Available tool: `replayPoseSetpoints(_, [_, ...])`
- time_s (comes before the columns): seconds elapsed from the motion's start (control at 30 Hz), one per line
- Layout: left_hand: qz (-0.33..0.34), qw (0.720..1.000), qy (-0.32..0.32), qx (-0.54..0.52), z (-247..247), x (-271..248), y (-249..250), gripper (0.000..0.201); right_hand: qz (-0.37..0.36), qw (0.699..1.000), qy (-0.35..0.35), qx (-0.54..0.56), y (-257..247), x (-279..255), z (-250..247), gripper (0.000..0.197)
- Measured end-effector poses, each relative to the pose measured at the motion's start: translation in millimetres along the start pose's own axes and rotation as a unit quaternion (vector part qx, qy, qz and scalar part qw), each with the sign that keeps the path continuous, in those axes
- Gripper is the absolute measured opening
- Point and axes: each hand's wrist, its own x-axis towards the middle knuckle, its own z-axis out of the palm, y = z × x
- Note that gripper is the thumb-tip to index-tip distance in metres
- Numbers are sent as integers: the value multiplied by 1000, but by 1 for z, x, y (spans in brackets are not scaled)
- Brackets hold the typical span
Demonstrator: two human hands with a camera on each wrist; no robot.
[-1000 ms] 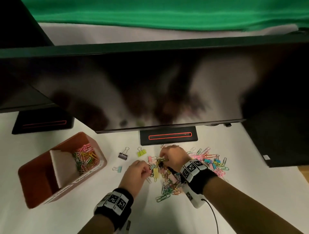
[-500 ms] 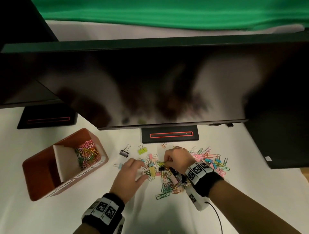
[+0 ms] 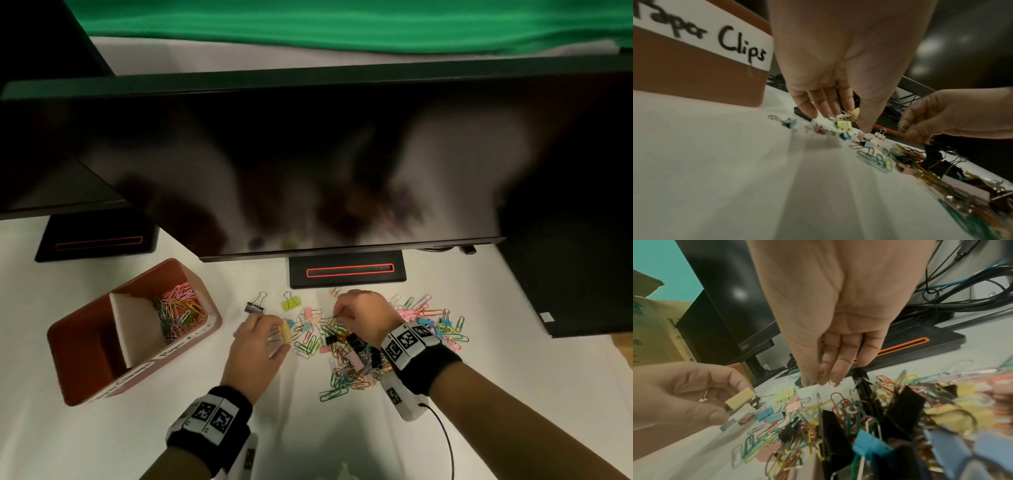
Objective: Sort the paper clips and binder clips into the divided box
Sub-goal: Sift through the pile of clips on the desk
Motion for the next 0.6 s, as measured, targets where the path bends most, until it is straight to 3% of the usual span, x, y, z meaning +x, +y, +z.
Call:
replayPoseSetpoints(0.1, [36, 996, 2, 80, -5, -9, -3, 50, 8, 999, -5, -32, -4, 5, 8, 19])
replayPoseSetpoints(0.23, [126, 983, -86, 102, 13, -16, 7, 47, 12, 997, -39, -58, -9, 10, 15, 30])
replayPoseSetpoints(0.43, [74, 992, -75, 72, 34, 0, 12, 35, 19, 995, -84, -57, -18, 15, 19, 28])
replayPoseSetpoints(0.6, [82, 992, -57, 79, 34, 5, 5, 15, 25, 991, -115, -63, -21, 16, 17, 24])
